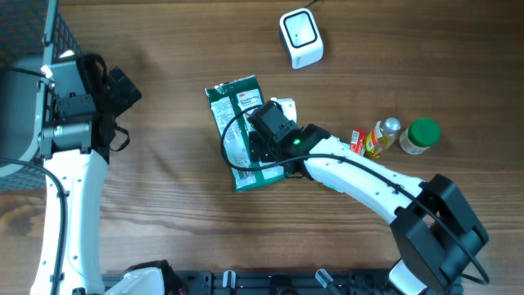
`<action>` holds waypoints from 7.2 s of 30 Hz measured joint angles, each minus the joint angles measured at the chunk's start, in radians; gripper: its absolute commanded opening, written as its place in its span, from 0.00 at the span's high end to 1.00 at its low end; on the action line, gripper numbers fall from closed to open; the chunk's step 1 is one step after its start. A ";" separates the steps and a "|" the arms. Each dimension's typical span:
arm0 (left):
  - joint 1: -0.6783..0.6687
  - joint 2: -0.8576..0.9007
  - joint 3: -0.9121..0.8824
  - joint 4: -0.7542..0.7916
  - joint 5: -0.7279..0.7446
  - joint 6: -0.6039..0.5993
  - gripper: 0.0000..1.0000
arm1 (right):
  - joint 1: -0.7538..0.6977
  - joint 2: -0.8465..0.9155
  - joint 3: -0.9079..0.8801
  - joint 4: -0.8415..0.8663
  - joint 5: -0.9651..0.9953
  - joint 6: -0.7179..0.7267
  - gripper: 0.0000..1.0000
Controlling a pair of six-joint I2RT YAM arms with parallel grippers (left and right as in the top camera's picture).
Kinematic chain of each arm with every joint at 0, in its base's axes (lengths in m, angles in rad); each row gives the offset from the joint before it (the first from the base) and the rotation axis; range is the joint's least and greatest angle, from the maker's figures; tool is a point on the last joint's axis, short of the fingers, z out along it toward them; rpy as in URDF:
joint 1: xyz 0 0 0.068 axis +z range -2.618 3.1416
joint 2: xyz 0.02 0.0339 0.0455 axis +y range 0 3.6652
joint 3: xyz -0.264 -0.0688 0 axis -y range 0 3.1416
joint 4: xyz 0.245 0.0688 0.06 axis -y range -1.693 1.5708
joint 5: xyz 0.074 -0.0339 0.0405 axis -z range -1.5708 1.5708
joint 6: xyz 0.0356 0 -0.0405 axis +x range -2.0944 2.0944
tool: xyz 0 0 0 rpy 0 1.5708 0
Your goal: Scan the item barcode
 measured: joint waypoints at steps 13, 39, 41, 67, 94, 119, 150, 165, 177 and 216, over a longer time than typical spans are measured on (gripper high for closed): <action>0.000 0.000 0.000 0.000 0.000 0.000 0.00 | 0.000 0.000 0.000 0.016 0.003 0.000 0.00; 0.000 0.000 0.000 0.000 0.000 0.000 0.00 | 0.000 0.000 -0.038 0.124 0.011 -0.011 0.00; 0.000 0.000 0.000 0.000 0.000 0.000 0.00 | 0.000 0.003 -0.057 0.142 0.012 -0.013 0.00; 0.000 0.000 0.000 0.000 0.000 0.000 0.00 | 0.000 0.101 -0.060 0.267 -0.025 -0.150 0.07; 0.000 0.000 0.000 0.000 0.000 0.000 0.00 | -0.006 0.219 0.082 0.056 -0.178 -0.314 0.43; 0.000 0.000 0.000 0.000 0.000 0.000 0.00 | -0.006 0.258 0.169 -0.084 -0.272 -0.298 0.33; 0.000 0.000 0.000 0.000 0.000 0.000 0.00 | -0.004 0.039 0.207 -0.134 -0.275 -0.418 0.96; 0.000 0.000 0.000 0.000 0.000 0.000 0.00 | 0.009 0.037 0.207 -0.164 -0.117 -0.438 0.96; 0.000 0.000 0.000 0.000 0.000 0.000 0.00 | 0.009 0.037 0.207 -0.164 -0.128 -0.438 0.96; 0.000 0.000 0.000 -0.005 0.000 0.000 0.00 | 0.009 0.037 0.207 -0.216 -0.178 -0.414 0.96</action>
